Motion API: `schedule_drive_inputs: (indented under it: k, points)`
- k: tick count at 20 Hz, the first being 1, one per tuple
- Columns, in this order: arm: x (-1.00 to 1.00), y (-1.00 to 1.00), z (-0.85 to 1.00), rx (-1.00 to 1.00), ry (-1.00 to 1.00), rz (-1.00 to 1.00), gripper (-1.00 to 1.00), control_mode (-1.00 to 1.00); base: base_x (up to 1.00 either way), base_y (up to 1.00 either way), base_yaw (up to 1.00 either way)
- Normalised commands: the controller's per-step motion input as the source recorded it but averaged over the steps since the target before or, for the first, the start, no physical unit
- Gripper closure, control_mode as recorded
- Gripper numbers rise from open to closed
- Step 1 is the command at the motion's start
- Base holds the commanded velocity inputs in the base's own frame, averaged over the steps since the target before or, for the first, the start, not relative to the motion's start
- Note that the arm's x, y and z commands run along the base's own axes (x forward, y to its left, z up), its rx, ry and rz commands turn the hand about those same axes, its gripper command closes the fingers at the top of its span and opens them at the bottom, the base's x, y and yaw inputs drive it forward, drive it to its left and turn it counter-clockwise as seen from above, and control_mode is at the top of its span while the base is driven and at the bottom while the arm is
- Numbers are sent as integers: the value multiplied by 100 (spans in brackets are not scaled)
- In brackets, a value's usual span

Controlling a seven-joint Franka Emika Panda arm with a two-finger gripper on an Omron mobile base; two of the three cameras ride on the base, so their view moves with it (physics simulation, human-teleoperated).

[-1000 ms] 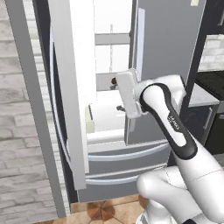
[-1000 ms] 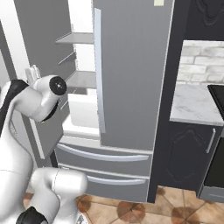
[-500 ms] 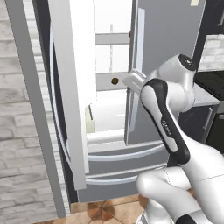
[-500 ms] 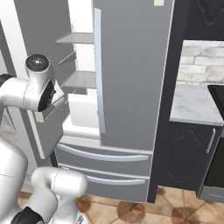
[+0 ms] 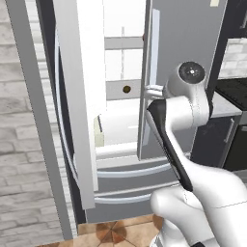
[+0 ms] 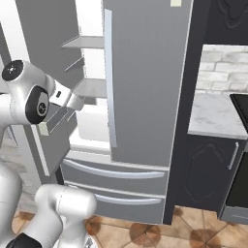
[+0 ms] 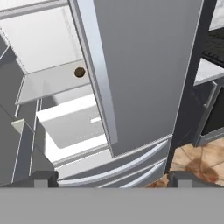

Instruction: Retrieve the peach and kiwi from the fridge and place them into the bowl on the dining table.

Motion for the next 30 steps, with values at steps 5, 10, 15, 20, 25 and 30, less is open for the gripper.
schedule_drive_inputs:
  k: [5, 10, 15, 20, 25, 30]
  points:
    - [0, -46, 18, -4, 2, 4, -100, -100, 0, 0, 0]
    - [1, -19, 2, 0, 17, 13, -100, -100, 0, 0, 0]
    - [21, -17, -1, 0, 7, 17, -100, -100, 0, 0, 0]
    - [44, -24, -19, 0, -5, 17, -100, -100, 0, 0, 0]
    - [53, -4, -32, -2, -13, 11, -100, -100, 0, 0, 0]
    - [59, 0, -23, -4, -8, 4, -100, -100, 0, 0, 0]
